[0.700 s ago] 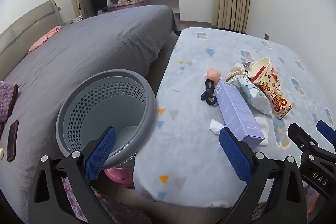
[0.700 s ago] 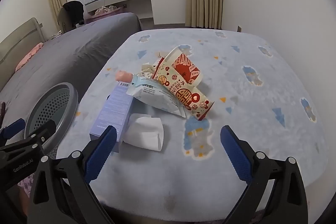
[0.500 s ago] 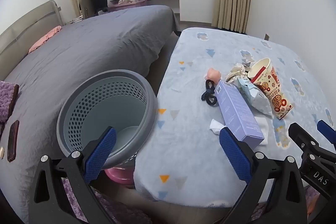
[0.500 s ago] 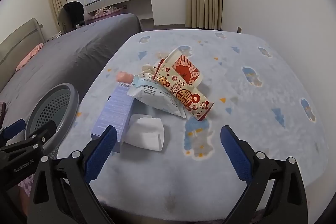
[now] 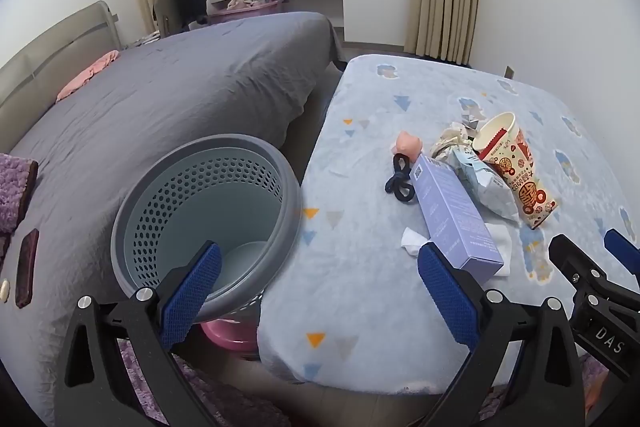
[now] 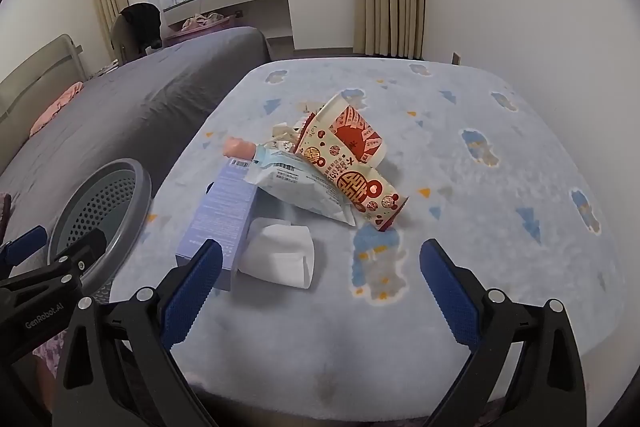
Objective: Collect trash
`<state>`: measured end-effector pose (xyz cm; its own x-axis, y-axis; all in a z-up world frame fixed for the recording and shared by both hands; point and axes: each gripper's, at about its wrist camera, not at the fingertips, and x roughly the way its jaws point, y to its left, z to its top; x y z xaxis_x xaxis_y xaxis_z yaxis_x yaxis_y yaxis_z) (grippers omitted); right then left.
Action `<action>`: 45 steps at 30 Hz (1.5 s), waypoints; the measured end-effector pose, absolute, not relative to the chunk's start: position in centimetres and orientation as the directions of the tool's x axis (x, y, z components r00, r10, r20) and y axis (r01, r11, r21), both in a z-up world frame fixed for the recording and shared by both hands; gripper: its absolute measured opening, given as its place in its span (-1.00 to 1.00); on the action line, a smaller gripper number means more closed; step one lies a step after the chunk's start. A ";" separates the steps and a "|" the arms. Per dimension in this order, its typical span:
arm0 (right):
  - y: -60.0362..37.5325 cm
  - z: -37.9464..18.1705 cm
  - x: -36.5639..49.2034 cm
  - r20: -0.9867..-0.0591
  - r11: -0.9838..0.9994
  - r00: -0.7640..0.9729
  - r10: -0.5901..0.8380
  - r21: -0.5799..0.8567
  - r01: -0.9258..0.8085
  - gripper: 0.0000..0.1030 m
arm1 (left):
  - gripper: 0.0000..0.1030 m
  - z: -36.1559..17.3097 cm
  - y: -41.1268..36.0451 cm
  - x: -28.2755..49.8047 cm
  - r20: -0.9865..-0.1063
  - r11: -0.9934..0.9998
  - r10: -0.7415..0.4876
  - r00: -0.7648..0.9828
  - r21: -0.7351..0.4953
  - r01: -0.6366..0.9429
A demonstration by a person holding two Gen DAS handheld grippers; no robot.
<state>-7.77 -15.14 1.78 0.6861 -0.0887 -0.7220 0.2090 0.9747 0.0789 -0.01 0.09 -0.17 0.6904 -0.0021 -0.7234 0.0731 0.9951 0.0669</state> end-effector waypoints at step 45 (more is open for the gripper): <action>-14.9 2.2 -7.9 -0.714 0.975 0.696 -0.080 0.089 0.204 0.83 | 0.88 0.4 0.6 -0.1 -0.721 0.995 -0.001 0.693 0.067 0.072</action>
<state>-7.89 -14.91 2.18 0.6960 -0.0801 -0.7136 0.2036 0.9750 0.0892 -0.08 0.61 0.40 0.6929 -0.0010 -0.7210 0.0715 0.9952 0.0674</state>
